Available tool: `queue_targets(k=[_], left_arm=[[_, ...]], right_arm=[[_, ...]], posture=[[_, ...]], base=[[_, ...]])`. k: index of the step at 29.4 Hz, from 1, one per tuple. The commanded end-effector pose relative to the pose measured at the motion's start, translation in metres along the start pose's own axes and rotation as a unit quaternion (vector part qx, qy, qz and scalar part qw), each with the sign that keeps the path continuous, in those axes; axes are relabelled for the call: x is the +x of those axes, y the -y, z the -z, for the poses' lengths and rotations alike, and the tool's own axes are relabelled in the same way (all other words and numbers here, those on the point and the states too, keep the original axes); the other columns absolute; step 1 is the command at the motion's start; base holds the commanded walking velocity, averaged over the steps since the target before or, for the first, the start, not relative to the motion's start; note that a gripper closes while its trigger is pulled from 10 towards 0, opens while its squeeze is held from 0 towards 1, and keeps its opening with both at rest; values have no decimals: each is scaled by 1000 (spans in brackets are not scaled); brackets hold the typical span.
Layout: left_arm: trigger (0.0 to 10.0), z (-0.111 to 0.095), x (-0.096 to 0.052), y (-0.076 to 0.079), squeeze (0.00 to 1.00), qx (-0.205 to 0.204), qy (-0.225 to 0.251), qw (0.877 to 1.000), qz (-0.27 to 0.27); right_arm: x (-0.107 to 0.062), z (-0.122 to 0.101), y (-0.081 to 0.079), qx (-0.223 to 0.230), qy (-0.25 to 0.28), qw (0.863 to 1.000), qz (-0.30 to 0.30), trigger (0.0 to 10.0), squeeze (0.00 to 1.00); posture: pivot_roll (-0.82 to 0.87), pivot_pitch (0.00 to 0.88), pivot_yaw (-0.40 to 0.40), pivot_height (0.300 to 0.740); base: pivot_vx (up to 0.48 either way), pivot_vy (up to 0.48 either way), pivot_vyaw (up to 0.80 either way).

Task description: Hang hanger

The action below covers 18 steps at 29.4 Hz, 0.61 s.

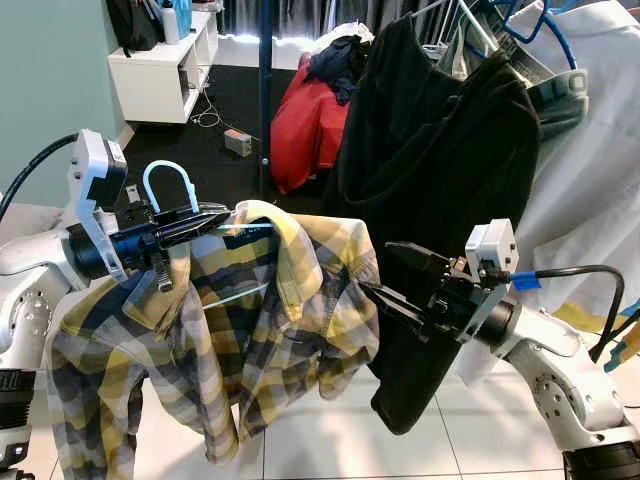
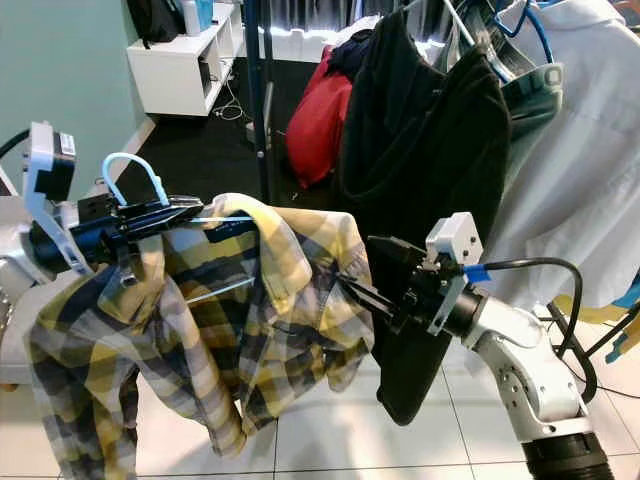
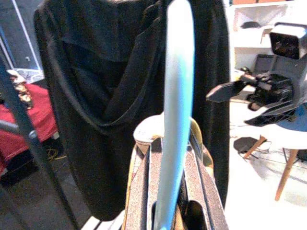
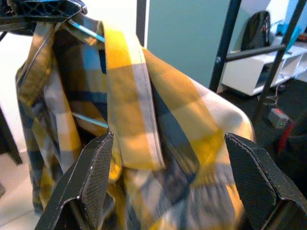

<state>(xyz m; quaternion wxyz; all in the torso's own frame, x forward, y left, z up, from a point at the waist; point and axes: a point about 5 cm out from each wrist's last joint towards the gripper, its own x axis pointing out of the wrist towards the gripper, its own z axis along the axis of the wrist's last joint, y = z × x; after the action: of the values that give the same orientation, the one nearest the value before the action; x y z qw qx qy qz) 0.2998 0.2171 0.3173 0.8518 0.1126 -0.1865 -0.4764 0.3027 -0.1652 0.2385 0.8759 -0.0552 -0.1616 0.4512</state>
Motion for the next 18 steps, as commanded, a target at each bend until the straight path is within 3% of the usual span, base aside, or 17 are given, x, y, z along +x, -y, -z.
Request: queue_targets(k=[1, 2, 3, 13, 18], left_arm=[[10000, -5, 7, 9, 0, 4, 17, 1000, 26], [10000, -5, 7, 9, 0, 4, 17, 1000, 26], [10000, -5, 8, 10, 0, 4, 18, 999, 29], [10000, -6, 17, 17, 0, -1, 23, 999, 35], [10000, -3, 23, 15, 0, -18, 21, 1000, 7]], right_arm=[[3, -1, -3, -2, 17, 1000, -1, 10000, 106], [3, -1, -3, -2, 17, 1000, -1, 10000, 106], [5, -5, -4, 17, 45, 999, -1, 10000, 0], [16, -5, -11, 52, 84, 995, -26, 10000, 0], [24, -3, -18, 68, 92, 993, -39, 10000, 0]], posture=[[-4, 164, -58, 740], [-4, 164, -58, 740], [-5, 167, -55, 740], [1, 176, -53, 740], [3, 178, -51, 740]], base=[[0, 0, 0], [0, 0, 0], [0, 0, 0], [0, 0, 0], [0, 0, 0]])
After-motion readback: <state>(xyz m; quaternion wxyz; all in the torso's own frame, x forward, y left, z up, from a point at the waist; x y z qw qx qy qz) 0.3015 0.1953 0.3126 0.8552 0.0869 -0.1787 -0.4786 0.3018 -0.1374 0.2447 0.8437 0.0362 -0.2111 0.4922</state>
